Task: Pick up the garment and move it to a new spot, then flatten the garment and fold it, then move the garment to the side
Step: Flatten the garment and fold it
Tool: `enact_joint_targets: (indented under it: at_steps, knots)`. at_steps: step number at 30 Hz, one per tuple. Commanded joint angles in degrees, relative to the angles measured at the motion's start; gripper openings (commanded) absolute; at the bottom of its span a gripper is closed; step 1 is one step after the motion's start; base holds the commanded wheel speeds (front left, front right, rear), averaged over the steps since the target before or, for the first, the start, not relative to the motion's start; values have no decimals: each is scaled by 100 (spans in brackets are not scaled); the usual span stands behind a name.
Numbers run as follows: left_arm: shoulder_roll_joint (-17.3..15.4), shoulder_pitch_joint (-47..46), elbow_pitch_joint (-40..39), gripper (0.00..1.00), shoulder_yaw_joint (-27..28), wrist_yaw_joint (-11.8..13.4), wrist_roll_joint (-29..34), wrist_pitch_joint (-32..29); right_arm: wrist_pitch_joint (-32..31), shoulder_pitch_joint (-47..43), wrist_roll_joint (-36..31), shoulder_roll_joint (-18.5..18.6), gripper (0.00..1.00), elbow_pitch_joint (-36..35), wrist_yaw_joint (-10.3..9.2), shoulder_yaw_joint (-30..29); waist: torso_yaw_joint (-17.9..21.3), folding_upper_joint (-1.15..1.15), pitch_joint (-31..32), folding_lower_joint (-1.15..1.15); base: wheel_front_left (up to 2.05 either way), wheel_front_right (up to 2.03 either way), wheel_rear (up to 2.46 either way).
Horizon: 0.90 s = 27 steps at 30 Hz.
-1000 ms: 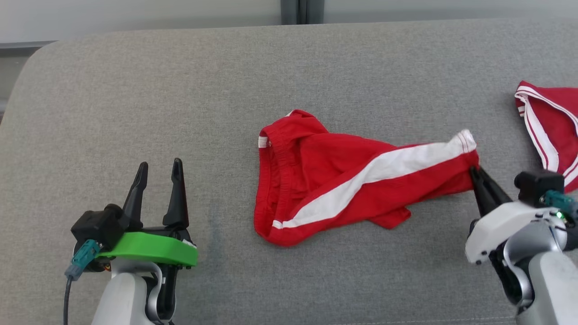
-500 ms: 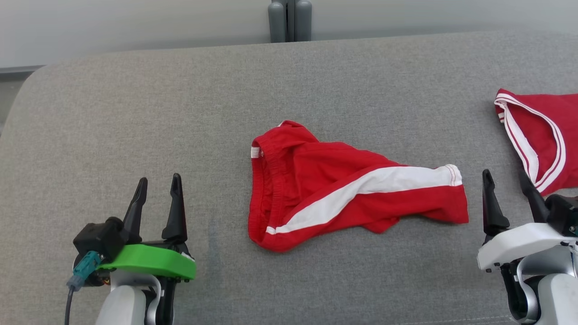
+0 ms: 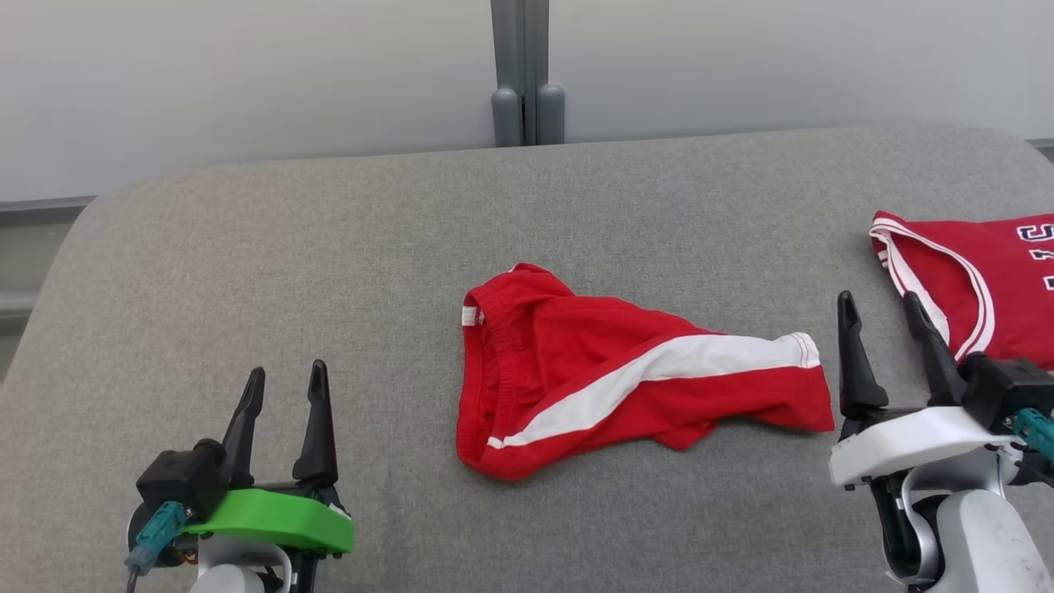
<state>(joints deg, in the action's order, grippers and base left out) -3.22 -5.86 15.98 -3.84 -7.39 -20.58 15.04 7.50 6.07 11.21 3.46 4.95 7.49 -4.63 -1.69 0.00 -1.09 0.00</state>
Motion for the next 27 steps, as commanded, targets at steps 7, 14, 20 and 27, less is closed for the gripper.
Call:
enact_joint_targets:
  at_steps: [7,14,20,27]
  knots:
    - [18,122,121,100,-125,-17,77,14,-43,107,89,-23,100,296,0,162,10,0,116,0,0,0,0]
    - [13,82,201,100,-185,-17,98,14,4,131,102,-24,100,591,0,160,5,0,82,0,0,0,0]
    - [-5,-45,173,100,-206,-17,147,14,70,123,80,-27,100,682,0,106,-3,0,23,0,0,0,0]
    - [-39,-151,159,100,-238,-17,148,14,110,183,111,-35,100,727,0,131,26,0,-33,0,0,0,0]
